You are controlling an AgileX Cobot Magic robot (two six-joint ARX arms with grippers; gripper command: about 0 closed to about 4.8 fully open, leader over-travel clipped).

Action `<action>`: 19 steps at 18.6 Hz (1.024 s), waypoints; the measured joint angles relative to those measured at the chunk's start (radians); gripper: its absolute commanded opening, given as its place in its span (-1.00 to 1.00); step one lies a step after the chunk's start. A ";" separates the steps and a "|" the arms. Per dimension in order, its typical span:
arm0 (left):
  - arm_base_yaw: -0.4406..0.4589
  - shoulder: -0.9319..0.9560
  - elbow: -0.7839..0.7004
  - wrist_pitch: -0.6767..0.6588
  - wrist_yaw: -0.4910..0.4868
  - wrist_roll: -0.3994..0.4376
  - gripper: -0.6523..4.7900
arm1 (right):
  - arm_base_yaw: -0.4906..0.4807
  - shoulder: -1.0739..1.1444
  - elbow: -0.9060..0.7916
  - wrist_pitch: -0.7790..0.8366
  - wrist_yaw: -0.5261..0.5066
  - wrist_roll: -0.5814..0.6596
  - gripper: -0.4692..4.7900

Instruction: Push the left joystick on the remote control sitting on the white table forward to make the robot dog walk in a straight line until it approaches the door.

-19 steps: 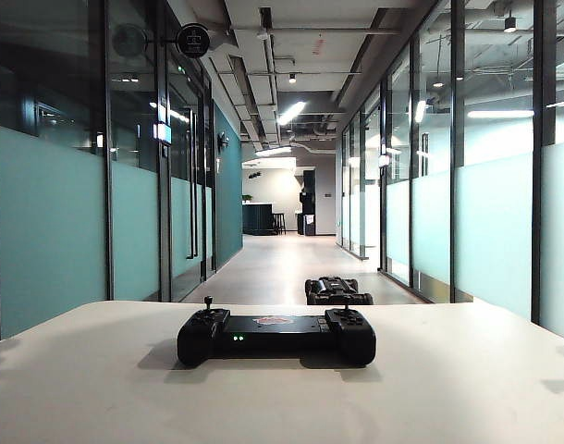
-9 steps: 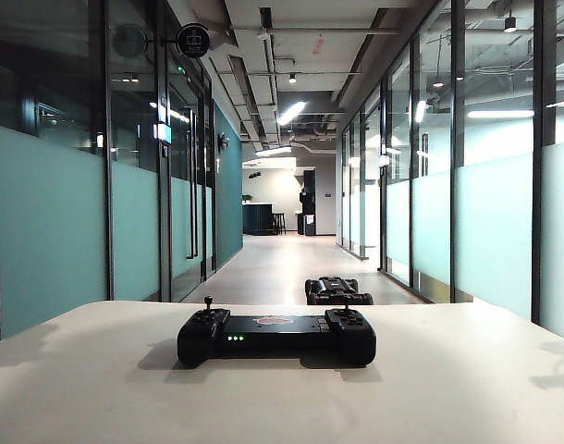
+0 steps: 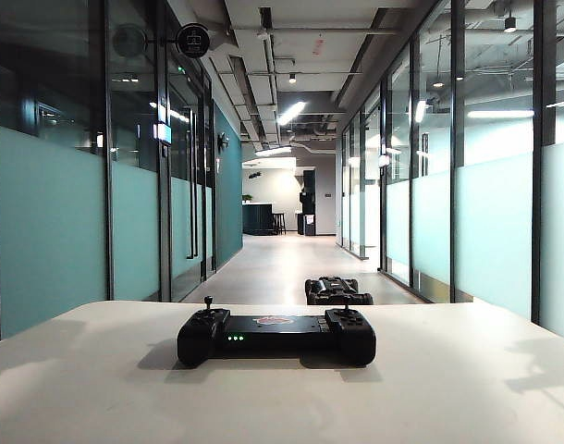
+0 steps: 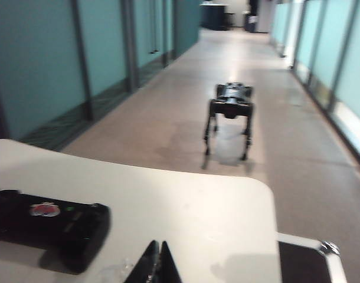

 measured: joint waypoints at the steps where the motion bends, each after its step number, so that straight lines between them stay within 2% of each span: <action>1: -0.018 0.013 0.003 -0.002 0.002 0.000 -0.78 | 0.019 0.011 0.000 0.012 0.005 -0.008 -0.84; 7: -0.115 0.171 0.079 0.013 0.003 0.000 -0.78 | 0.120 0.132 0.000 0.098 0.033 -0.015 -0.84; 14: -0.113 0.298 0.130 0.033 0.028 0.000 -0.78 | 0.167 0.287 0.000 0.223 0.036 -0.016 -0.84; 19: -0.114 0.350 0.148 0.051 0.040 0.000 -0.78 | 0.167 0.401 0.000 0.324 0.036 -0.016 -0.84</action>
